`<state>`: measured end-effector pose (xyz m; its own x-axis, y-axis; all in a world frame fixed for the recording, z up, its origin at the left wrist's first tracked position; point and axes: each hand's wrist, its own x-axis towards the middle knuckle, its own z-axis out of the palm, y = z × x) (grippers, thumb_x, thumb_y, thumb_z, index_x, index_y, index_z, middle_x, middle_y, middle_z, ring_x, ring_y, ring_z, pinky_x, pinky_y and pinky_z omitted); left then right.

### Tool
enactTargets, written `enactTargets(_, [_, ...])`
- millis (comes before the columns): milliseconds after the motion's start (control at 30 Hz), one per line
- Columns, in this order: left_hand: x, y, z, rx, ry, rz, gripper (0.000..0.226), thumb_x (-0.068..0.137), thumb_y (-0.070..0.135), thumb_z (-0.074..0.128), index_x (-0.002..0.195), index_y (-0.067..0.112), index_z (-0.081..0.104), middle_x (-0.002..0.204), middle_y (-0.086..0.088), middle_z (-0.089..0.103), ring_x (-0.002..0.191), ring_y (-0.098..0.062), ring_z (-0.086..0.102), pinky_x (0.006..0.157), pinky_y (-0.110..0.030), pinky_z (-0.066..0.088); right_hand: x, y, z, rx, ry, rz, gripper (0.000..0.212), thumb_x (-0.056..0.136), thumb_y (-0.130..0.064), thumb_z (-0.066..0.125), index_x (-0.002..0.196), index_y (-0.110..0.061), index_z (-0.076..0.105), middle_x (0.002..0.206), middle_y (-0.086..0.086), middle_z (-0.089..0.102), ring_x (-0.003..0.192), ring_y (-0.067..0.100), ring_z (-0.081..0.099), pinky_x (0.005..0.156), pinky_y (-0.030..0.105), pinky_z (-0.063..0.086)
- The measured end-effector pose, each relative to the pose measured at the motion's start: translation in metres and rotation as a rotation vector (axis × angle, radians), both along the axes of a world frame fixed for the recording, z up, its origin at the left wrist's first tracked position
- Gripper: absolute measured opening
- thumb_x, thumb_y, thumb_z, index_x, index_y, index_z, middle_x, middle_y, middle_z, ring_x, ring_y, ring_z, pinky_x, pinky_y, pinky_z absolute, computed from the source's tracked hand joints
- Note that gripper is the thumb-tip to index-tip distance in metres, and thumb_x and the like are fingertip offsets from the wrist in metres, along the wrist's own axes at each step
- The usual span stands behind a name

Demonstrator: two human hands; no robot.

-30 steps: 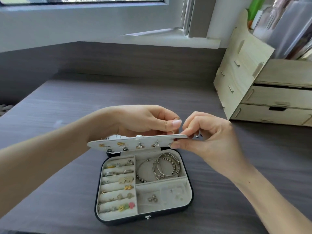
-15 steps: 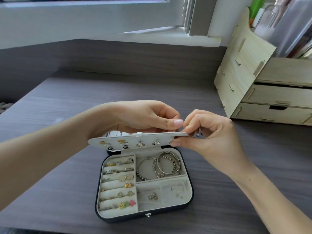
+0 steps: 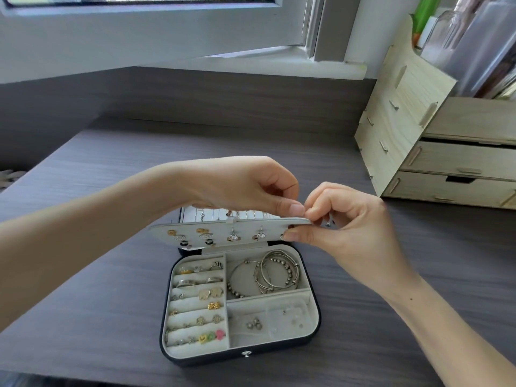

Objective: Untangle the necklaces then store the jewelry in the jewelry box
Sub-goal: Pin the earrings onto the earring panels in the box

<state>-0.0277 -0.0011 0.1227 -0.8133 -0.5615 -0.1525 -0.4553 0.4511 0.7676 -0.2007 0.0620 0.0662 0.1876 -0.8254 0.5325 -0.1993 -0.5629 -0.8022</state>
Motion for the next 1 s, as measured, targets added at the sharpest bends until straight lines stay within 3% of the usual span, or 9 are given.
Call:
enactTargets(200, [0.003, -0.001, -0.003, 0.126, 0.08, 0.019, 0.013, 0.08, 0.033, 0.065, 0.076, 0.02, 0.068, 0.078, -0.007, 0.064, 0.072, -0.017, 0.056, 0.07, -0.035, 0.047, 0.001, 0.001, 0.0, 0.01, 0.014, -0.006, 0.02, 0.059, -0.028, 0.083, 0.063, -0.025, 0.063, 0.068, -0.005, 0.06, 0.061, 0.017, 0.051, 0.058, 0.026, 0.04])
enactTargets(300, [0.007, -0.002, -0.006, 0.185, 0.115, 0.028, 0.009, 0.079, 0.027, 0.067, 0.079, 0.019, 0.072, 0.086, -0.013, 0.067, 0.081, -0.023, 0.061, 0.083, -0.044, 0.051, 0.0, 0.001, 0.0, 0.012, 0.013, -0.001, 0.02, 0.059, -0.029, 0.083, 0.063, -0.023, 0.064, 0.068, -0.003, 0.06, 0.062, 0.019, 0.052, 0.058, 0.026, 0.04])
enactTargets(367, [0.009, -0.003, -0.008, 0.227, 0.139, 0.04, 0.013, 0.077, 0.025, 0.068, 0.083, 0.014, 0.071, 0.089, -0.014, 0.067, 0.085, -0.024, 0.062, 0.086, -0.041, 0.051, 0.0, 0.001, 0.0, 0.009, 0.016, 0.0, 0.02, 0.059, -0.029, 0.083, 0.062, -0.023, 0.064, 0.067, -0.004, 0.06, 0.062, 0.018, 0.051, 0.058, 0.025, 0.04])
enactTargets(500, [0.009, -0.002, -0.011, 0.296, 0.189, 0.064, 0.011, 0.079, 0.014, 0.065, 0.09, 0.014, 0.068, 0.089, -0.011, 0.066, 0.083, -0.02, 0.061, 0.079, -0.029, 0.053, 0.001, 0.0, 0.0, 0.001, -0.001, 0.012, 0.02, 0.058, -0.028, 0.083, 0.062, -0.029, 0.063, 0.067, -0.01, 0.059, 0.061, 0.016, 0.051, 0.059, 0.024, 0.04])
enactTargets(700, [0.009, 0.002, -0.007, 0.276, 0.101, 0.121, 0.018, 0.071, 0.028, 0.069, 0.078, 0.012, 0.066, 0.077, -0.006, 0.065, 0.071, -0.014, 0.059, 0.067, -0.02, 0.05, 0.0, 0.001, 0.0, -0.015, 0.028, 0.01, 0.02, 0.059, -0.029, 0.083, 0.063, -0.032, 0.064, 0.069, -0.007, 0.06, 0.062, 0.019, 0.053, 0.058, 0.026, 0.04])
enactTargets(867, [0.011, 0.004, -0.006, 0.324, 0.12, 0.12, 0.015, 0.075, 0.022, 0.068, 0.082, 0.008, 0.069, 0.08, -0.007, 0.066, 0.075, -0.017, 0.059, 0.072, -0.022, 0.051, 0.0, 0.0, 0.001, -0.022, 0.014, 0.022, 0.02, 0.059, -0.03, 0.083, 0.064, -0.035, 0.065, 0.069, -0.008, 0.061, 0.062, 0.019, 0.053, 0.058, 0.026, 0.041])
enactTargets(1000, [0.012, 0.007, -0.003, 0.43, 0.168, 0.105, 0.009, 0.082, 0.014, 0.066, 0.085, 0.006, 0.069, 0.079, -0.005, 0.067, 0.07, -0.012, 0.061, 0.064, -0.016, 0.051, 0.0, 0.0, 0.001, -0.01, -0.003, 0.026, 0.021, 0.058, -0.028, 0.084, 0.063, -0.034, 0.064, 0.068, -0.007, 0.061, 0.062, 0.017, 0.053, 0.059, 0.024, 0.04])
